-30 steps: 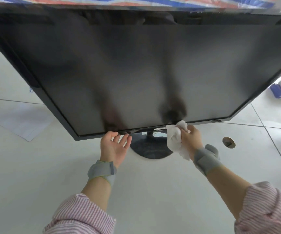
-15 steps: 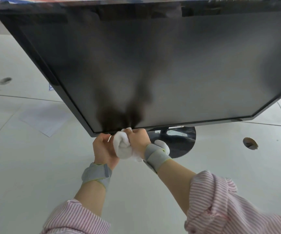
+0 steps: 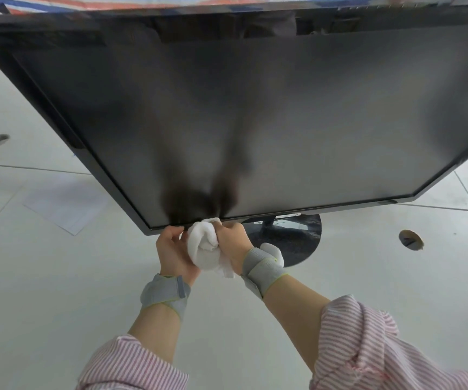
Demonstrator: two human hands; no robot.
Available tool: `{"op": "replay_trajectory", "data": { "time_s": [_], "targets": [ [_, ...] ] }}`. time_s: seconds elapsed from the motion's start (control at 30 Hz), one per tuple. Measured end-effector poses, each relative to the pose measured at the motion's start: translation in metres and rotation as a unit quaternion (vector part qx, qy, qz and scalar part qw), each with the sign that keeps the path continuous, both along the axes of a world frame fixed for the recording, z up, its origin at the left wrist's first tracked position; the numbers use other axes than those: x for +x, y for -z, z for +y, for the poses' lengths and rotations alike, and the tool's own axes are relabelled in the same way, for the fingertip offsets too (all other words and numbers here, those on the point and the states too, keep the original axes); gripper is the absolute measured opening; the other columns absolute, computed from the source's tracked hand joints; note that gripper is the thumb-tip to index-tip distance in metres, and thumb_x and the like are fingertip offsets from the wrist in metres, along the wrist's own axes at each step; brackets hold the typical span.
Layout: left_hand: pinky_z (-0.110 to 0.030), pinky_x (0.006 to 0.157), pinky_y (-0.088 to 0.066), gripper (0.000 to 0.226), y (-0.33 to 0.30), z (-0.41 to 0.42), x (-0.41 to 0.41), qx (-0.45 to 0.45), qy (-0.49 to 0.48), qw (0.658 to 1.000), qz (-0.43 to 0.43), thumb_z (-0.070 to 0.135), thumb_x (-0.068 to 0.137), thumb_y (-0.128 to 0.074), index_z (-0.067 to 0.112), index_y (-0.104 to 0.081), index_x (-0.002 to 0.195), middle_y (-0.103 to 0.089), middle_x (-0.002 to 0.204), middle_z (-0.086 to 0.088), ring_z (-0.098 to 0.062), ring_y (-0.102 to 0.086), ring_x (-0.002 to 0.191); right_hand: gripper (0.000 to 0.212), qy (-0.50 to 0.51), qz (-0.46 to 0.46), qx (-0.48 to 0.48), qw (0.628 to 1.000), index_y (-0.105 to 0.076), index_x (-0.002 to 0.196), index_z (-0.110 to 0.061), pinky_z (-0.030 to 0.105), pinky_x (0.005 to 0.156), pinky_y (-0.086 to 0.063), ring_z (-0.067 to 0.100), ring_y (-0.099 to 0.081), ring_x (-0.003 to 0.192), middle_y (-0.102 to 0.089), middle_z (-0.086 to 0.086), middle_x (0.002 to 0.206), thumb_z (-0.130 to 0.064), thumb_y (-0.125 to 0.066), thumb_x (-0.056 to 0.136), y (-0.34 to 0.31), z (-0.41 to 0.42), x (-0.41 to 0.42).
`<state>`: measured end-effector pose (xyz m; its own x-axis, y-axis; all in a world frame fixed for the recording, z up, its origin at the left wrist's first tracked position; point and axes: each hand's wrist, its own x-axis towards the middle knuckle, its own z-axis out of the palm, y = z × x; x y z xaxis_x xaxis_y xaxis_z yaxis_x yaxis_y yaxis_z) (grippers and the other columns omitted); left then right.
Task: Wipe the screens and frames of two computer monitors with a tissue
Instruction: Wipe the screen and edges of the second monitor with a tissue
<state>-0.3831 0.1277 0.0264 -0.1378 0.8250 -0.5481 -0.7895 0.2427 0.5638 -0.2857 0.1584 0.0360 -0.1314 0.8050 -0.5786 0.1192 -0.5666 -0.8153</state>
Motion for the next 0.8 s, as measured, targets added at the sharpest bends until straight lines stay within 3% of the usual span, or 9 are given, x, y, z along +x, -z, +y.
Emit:
{"op": "replay_trajectory", "data": {
  "time_s": [0.13, 0.3, 0.4, 0.47, 0.53, 0.6, 0.8],
  "targets": [
    [-0.029, 0.071, -0.045, 0.031, -0.001, -0.002, -0.001, 0.028, 0.019, 0.999, 0.005, 0.014, 0.082, -0.030, 0.008, -0.059, 0.074, -0.058, 0.075, -0.007, -0.023, -0.060, 0.070, 0.033, 0.022, -0.018, 0.000, 1.000, -0.058, 0.064, -0.011, 0.029, 0.065, -0.044, 0.028, -0.055, 0.071, -0.057, 0.006, 0.063, -0.026, -0.047, 0.091, 0.003, -0.002, -0.003],
    [-0.026, 0.064, -0.046, 0.043, -0.006, 0.000, 0.004, 0.022, 0.025, 0.999, 0.020, 0.013, 0.081, -0.030, 0.010, -0.063, 0.053, -0.061, 0.057, -0.004, -0.021, -0.061, 0.059, 0.029, 0.036, -0.054, -0.012, 0.998, -0.064, 0.077, -0.007, 0.037, 0.080, -0.050, 0.032, -0.061, 0.081, -0.063, 0.011, 0.078, -0.030, -0.049, 0.086, 0.000, 0.000, -0.009],
    [-0.027, 0.069, -0.046, 0.027, -0.002, 0.003, 0.005, 0.000, -0.018, 1.000, 0.002, 0.014, 0.081, -0.032, 0.013, -0.056, 0.069, -0.056, 0.069, -0.002, -0.022, -0.055, 0.068, 0.027, 0.055, -0.066, -0.019, 0.996, -0.059, 0.073, -0.006, 0.040, 0.085, -0.050, 0.034, -0.060, 0.085, -0.061, 0.012, 0.080, -0.026, -0.049, 0.086, 0.000, 0.006, -0.005],
    [-0.033, 0.080, -0.042, 0.020, 0.000, 0.005, 0.007, -0.008, -0.061, 0.998, -0.018, 0.013, 0.079, -0.035, 0.016, -0.054, 0.076, -0.053, 0.081, 0.000, -0.023, -0.053, 0.078, 0.029, 0.068, -0.069, -0.020, 0.995, -0.055, 0.064, -0.007, 0.034, 0.076, -0.048, 0.030, -0.056, 0.077, -0.059, 0.012, 0.077, -0.024, -0.049, 0.087, 0.001, 0.009, 0.005],
    [-0.034, 0.086, -0.042, 0.019, 0.000, 0.007, 0.011, -0.011, -0.092, 0.995, -0.028, 0.010, 0.079, -0.035, 0.016, -0.053, 0.075, -0.050, 0.080, 0.001, -0.022, -0.053, 0.079, 0.029, 0.056, -0.075, -0.015, 0.995, -0.051, 0.061, -0.012, 0.023, 0.061, -0.045, 0.027, -0.053, 0.066, -0.056, 0.007, 0.068, -0.021, -0.046, 0.088, 0.002, 0.013, 0.022],
    [-0.034, 0.088, -0.044, 0.018, -0.001, 0.007, 0.018, -0.012, -0.092, 0.995, -0.032, 0.009, 0.080, -0.035, 0.014, -0.048, 0.068, -0.047, 0.077, 0.001, -0.022, -0.052, 0.076, 0.028, 0.073, -0.072, -0.018, 0.995, -0.050, 0.062, -0.013, 0.022, 0.054, -0.042, 0.021, -0.049, 0.059, -0.051, 0.003, 0.063, -0.019, -0.046, 0.089, -0.002, 0.016, 0.046],
    [-0.038, 0.095, -0.046, 0.017, 0.004, 0.019, 0.060, -0.019, -0.012, 0.999, -0.039, 0.006, 0.084, -0.037, 0.012, -0.040, 0.068, -0.044, 0.079, -0.005, -0.026, -0.052, 0.087, 0.026, 0.149, -0.079, -0.009, 0.986, -0.057, 0.066, -0.006, 0.037, 0.074, -0.045, 0.027, -0.055, 0.072, -0.059, 0.011, 0.072, -0.014, -0.050, 0.089, -0.013, 0.027, 0.144]
  ]
}}
